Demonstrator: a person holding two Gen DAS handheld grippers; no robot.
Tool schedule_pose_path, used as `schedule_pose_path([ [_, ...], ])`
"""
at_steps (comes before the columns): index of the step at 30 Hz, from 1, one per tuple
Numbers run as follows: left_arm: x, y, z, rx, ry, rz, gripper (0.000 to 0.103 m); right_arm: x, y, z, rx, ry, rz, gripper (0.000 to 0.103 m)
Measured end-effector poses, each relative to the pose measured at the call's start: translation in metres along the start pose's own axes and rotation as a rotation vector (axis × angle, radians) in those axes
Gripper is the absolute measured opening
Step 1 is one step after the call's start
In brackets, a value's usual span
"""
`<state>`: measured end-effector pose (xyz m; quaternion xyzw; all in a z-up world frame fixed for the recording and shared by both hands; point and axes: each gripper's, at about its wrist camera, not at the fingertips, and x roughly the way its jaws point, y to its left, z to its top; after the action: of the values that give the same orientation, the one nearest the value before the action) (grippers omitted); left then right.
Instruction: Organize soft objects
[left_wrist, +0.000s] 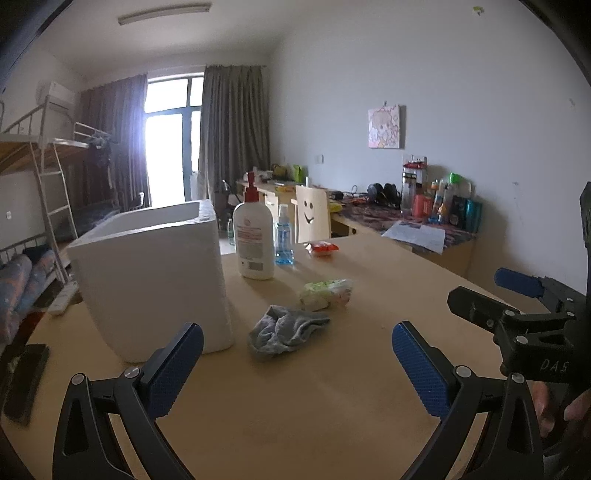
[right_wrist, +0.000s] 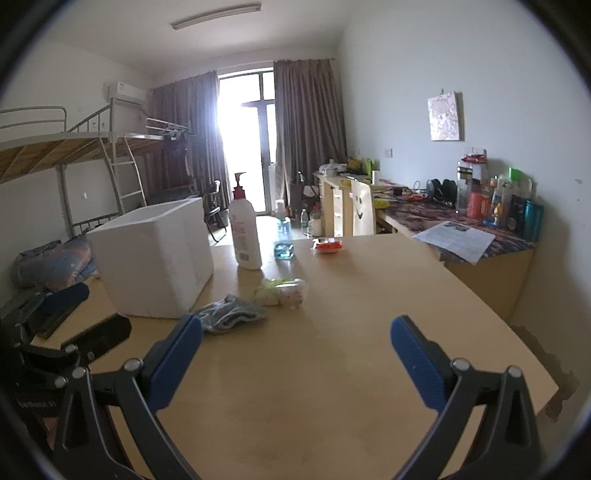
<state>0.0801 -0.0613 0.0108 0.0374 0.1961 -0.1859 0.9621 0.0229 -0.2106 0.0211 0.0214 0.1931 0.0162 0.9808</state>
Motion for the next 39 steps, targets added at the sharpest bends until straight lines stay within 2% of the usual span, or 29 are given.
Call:
schedule_pose_path([
  [10,0.051,0.007,0.007,-0.017,0.127,-0.043,0.102,0.040,-0.011,0.012,-0.008,0.086,0.002,0.103],
  [16,0.080,0.010,0.006,-0.027,0.211,-0.044,0.099,0.067,-0.018,0.021,-0.009,0.139,0.013,0.103],
  [22,0.103,0.014,0.007,-0.031,0.261,-0.047,0.098,0.093,-0.021,0.025,-0.013,0.210,0.031,0.103],
  [32,0.138,0.019,0.002,-0.049,0.372,-0.022,0.090,0.130,-0.034,0.034,0.033,0.326,0.073,0.103],
  [39,0.154,0.027,-0.005,-0.073,0.427,-0.023,0.083,0.150,-0.031,0.039,0.007,0.376,0.086,0.103],
])
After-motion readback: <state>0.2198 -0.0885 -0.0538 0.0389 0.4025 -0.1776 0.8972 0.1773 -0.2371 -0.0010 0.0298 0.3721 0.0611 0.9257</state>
